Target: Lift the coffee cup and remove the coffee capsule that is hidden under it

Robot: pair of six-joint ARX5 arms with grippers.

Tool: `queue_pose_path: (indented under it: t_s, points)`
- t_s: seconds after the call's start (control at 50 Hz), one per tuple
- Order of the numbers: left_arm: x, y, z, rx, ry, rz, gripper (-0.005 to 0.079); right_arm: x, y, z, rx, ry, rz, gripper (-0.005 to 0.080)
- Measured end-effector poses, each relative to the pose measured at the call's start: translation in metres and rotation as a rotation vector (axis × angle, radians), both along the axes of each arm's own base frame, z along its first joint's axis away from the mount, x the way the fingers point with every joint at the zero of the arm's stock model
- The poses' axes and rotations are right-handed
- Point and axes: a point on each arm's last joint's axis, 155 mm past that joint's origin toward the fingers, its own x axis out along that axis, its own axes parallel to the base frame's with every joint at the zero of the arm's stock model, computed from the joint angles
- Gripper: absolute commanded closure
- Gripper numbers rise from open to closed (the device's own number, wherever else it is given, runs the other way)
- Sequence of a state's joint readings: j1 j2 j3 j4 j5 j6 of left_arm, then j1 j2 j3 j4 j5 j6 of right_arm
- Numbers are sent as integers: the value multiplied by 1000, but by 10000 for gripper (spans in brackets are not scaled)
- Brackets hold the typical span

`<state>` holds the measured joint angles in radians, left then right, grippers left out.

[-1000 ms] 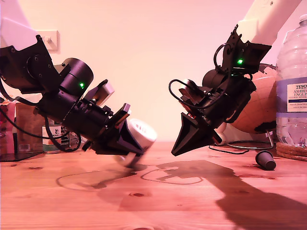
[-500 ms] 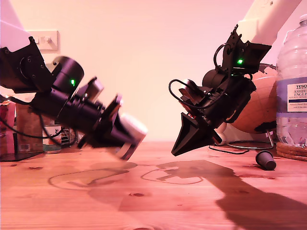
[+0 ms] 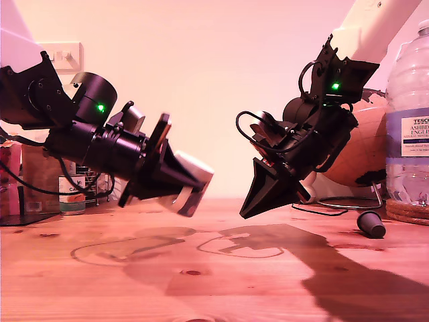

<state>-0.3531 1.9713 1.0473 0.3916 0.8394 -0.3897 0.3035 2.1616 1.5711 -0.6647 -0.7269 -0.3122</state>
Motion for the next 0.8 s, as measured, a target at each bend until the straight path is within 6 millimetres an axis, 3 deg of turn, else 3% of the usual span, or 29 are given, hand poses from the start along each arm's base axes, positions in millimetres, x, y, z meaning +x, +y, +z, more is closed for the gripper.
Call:
queue_pose_path:
  t_s: [0.36, 0.6, 0.8]
  points:
    - [-3, -10, 23, -133, 57, -32, 764, 0, -1, -1, -4, 1, 0, 765]
    - [-4, -13, -6, -151, 152, -43, 764, 3, -7, -1, -6, 0, -12, 765]
    - [-5, -14, -6, -174, 176, -50, 764, 6, -14, -1, -7, 3, -28, 765]
